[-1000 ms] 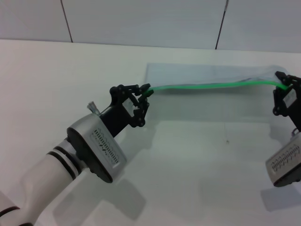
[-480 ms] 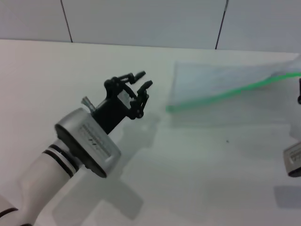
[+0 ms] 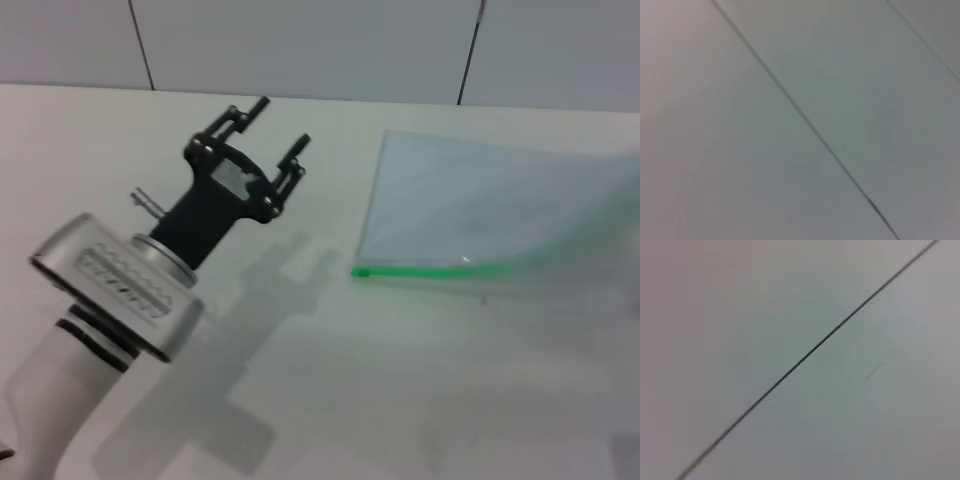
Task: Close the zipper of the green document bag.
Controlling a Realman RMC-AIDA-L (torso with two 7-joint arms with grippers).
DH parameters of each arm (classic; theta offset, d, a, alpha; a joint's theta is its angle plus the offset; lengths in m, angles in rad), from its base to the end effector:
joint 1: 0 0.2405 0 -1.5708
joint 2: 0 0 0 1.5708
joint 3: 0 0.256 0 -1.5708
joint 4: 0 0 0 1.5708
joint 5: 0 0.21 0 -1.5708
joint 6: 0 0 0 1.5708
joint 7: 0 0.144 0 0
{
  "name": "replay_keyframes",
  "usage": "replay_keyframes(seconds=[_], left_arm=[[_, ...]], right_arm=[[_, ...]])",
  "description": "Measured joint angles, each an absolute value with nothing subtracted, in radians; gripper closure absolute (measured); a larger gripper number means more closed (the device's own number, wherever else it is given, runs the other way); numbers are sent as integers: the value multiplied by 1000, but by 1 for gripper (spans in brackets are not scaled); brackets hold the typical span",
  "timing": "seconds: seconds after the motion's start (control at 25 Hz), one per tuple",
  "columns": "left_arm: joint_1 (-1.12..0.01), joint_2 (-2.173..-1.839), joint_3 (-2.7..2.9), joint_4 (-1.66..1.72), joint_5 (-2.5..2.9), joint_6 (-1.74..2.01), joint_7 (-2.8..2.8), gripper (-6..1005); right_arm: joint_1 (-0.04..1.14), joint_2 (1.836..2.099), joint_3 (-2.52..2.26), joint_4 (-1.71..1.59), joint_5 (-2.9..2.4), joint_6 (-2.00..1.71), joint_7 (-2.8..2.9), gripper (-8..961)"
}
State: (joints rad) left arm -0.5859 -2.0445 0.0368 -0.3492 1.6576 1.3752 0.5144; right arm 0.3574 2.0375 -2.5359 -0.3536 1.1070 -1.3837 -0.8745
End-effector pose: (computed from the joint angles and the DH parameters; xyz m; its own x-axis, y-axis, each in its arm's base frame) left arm -0.2394 0.3235 -0.0636 0.8599 -0.4277 0.2787 0.1345 -0.3370 -0.9319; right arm 0.2985 0.3084 -0.0042 0.9571 0.2760 0.0882 0.0603 0.1080 -0.9923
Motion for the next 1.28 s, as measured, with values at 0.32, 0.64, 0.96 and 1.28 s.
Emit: replay_keyframes(seconds=[0.32,0.64,0.96,1.28], left_arm=[[-568,-2043,34,-308,1578,1498,315,453],[-574,-2043,-13,-300,1453,1531,75,441],[-571,-2040,-14,-260,1450,1534,-102,429],[-571,-2040,-12,-259,1451,1533,-106,278]], right_arm=[[357,2029,-2573,-329,1103,-1518,-447,190],[386,2028,-2619,-324,1101,-1531,-307,60],[387,2029,-2623,-330,1101,-1544,-303,66],[387,2029,-2622,-332,1104,-1545,-302,68]])
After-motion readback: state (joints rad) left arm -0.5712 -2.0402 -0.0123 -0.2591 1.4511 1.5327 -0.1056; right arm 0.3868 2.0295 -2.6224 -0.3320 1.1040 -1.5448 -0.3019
